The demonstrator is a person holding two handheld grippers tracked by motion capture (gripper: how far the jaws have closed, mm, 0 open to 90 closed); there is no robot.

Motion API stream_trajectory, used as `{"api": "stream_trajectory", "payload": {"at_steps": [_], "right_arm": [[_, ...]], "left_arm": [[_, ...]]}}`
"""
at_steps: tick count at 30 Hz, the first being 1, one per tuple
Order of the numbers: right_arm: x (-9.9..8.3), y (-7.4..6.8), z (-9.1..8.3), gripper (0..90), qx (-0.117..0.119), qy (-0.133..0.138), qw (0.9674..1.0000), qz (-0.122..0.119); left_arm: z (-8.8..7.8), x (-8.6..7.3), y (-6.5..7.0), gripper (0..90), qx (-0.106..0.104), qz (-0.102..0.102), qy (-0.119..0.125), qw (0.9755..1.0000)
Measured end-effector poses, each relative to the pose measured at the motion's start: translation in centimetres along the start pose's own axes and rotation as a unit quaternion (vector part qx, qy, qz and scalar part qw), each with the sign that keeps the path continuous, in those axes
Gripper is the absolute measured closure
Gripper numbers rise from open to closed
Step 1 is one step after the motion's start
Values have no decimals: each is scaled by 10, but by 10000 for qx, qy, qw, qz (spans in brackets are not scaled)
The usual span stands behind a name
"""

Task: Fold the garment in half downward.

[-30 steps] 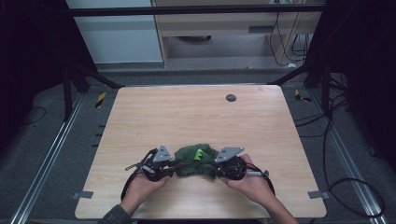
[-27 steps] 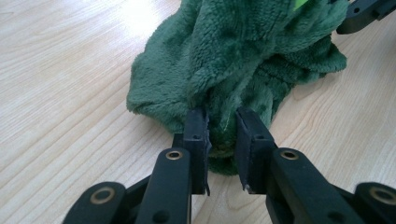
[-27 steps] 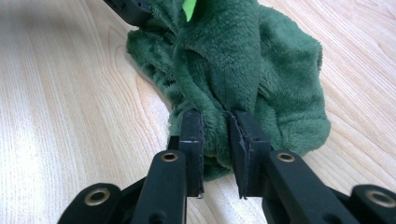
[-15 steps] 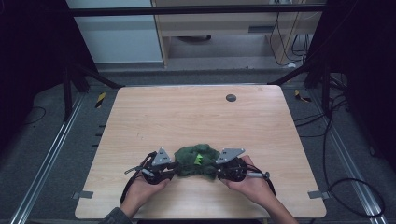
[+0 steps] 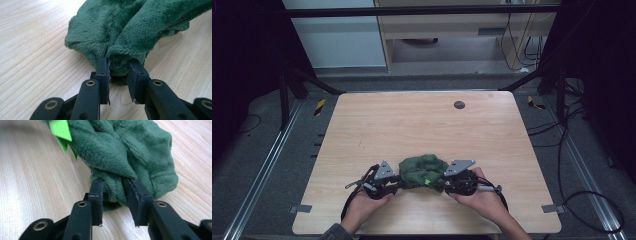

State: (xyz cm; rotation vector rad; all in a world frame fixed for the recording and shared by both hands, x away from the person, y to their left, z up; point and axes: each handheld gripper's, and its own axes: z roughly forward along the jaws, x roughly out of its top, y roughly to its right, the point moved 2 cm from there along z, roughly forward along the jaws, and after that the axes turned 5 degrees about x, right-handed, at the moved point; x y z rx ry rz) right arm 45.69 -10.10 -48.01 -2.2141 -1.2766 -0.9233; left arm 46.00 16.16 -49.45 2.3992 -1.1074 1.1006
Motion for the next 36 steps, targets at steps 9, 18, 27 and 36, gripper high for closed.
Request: {"api": "stream_trajectory", "payload": {"at_steps": [9, 18, 27, 36], "right_arm": [[1, 0, -1, 590, -63, 22, 10000, 24], [3, 3, -1, 527, -155, 91, 9998, 84], [4, 2, -2, 464, -185, 100, 9997, 136], [4, 1, -2, 427, -173, 87, 9998, 109]], "left_arm": [[0, 1, -2, 689, 214, 25, 91, 9997], [-2, 3, -4, 655, 331, 24, 182, 9993], [-4, 5, -5, 646, 358, 27, 215, 9991], [-6, 3, -3, 650, 291, 91, 134, 9994]]}}
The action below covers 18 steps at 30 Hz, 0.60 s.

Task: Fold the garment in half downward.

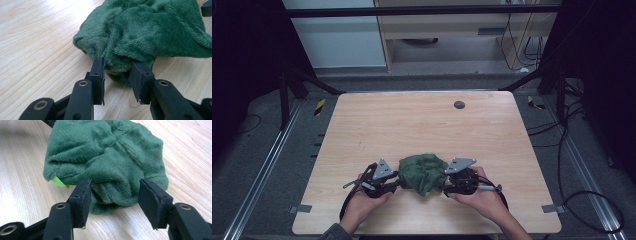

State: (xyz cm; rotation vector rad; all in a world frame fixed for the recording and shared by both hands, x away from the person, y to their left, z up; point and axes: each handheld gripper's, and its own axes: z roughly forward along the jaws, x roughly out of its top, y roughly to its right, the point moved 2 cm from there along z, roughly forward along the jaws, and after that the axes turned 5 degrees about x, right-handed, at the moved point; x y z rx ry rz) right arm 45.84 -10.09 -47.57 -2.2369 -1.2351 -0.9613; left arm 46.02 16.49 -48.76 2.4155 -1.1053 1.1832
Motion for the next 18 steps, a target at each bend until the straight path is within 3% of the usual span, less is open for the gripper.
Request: {"api": "stream_trajectory", "payload": {"at_steps": [10, 18], "right_arm": [[-1, -5, 2, 372, 49, -46, 10000, -71], [-3, -8, 4, 284, 66, -172, 9998, -98]], "left_arm": [[-1, -2, 4, 643, -70, 90, -98, 9999], [-2, -2, 7, 553, -65, 106, -183, 9998]]}}
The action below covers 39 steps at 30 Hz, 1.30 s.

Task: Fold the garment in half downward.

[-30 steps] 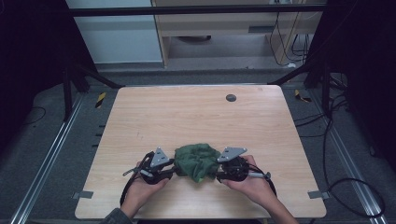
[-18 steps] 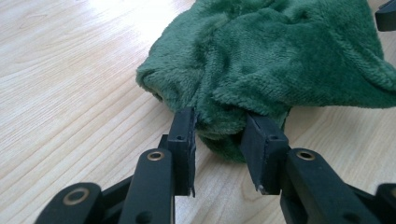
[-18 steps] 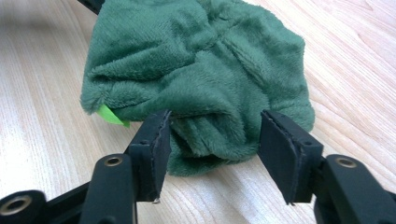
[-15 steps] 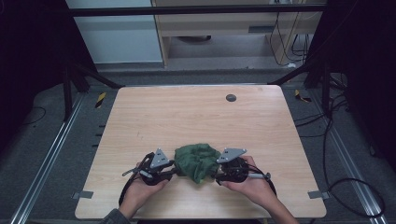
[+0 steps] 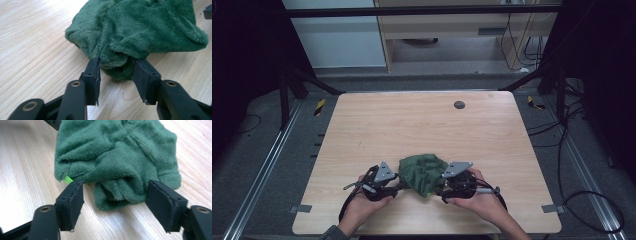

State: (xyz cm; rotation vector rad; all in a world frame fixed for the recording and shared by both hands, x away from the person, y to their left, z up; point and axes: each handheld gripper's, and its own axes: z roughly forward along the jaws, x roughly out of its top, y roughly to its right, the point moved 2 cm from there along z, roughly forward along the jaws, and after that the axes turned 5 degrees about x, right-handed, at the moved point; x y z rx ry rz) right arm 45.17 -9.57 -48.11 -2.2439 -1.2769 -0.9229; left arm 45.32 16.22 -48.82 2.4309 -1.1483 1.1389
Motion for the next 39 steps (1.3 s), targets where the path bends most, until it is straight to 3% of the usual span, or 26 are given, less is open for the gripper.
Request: {"api": "stream_trajectory", "payload": {"at_steps": [11, 19, 25, 39], "right_arm": [[-3, -2, 0, 182, 4, -76, 10000, -22], [-8, -3, -3, 142, 0, -162, 9999, -54], [-15, 1, -7, 85, -58, -297, 9995, 60], [-27, 23, -32, 64, -196, -216, 9993, 246]], "left_arm": [[-2, 1, 9, 394, -38, 133, -177, 9997], [-2, 0, 11, 230, -69, -3, -332, 9994], [-7, -2, 11, 150, -108, -109, -385, 9991], [-21, -15, -11, 66, -89, -290, -528, 9981]]}}
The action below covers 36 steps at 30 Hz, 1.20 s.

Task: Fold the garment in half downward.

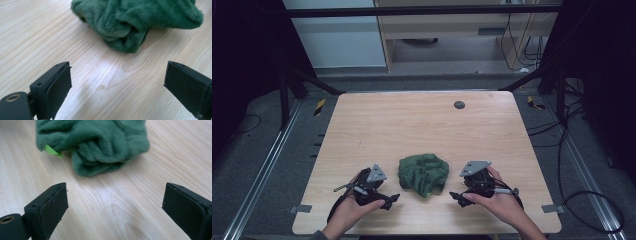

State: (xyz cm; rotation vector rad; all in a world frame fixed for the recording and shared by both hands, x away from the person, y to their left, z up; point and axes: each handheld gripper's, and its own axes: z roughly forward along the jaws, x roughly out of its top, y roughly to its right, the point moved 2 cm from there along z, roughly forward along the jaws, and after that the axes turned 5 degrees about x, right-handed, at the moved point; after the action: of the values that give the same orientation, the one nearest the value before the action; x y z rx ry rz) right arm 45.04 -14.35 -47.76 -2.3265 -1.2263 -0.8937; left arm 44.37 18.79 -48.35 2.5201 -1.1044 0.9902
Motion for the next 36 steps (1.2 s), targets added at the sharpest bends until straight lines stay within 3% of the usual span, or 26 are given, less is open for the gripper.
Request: {"api": "stream_trajectory", "payload": {"at_steps": [14, 31, 36], "right_arm": [[-11, 31, -14, 76, -278, -206, 9990, 271], [-11, 76, -25, 96, -613, -529, 9958, 432], [-6, 91, -23, 95, -681, -568, 9947, 527]], "left_arm": [[-11, -18, -32, 58, 202, -69, -166, 9996], [-15, -22, -66, 58, 468, -98, -479, 9977], [-14, -20, -81, 58, 553, -206, -507, 9970]]}}
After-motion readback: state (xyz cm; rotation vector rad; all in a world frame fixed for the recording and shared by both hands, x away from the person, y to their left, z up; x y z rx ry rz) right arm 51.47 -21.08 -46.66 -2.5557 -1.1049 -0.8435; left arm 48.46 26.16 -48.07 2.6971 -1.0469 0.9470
